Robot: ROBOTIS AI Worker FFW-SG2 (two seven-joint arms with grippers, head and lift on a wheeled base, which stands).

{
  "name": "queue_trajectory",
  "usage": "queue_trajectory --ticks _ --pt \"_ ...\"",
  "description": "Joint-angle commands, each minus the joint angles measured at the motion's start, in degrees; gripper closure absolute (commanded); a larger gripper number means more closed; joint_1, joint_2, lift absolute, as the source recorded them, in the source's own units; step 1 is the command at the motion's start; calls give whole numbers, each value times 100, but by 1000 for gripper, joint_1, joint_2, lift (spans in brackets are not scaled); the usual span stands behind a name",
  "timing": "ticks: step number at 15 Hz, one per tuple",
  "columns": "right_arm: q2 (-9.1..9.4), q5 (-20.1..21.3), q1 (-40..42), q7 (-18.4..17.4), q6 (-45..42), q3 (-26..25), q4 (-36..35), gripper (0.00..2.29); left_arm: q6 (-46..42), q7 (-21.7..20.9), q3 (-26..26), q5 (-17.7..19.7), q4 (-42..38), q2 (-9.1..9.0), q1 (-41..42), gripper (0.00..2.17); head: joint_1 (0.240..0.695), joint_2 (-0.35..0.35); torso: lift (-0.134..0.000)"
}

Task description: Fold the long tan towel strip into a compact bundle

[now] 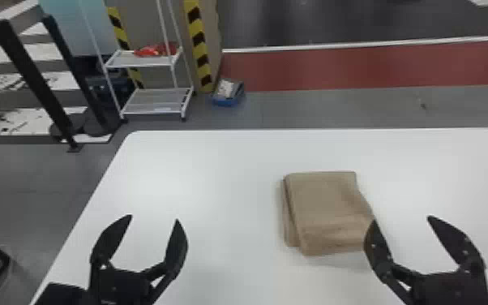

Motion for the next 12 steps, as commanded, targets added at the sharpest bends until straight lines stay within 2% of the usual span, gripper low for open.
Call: queue_trajectory --ticks 1,12 --pt "30 10 24 0 0 1 -37 70 0 0 8 0 -5 -15 0 93 695 149 -119" --pt "101 89 191 9 -70 10 -133 76 -18 -70 52 62 -14 -15 26 93 695 162 -119"
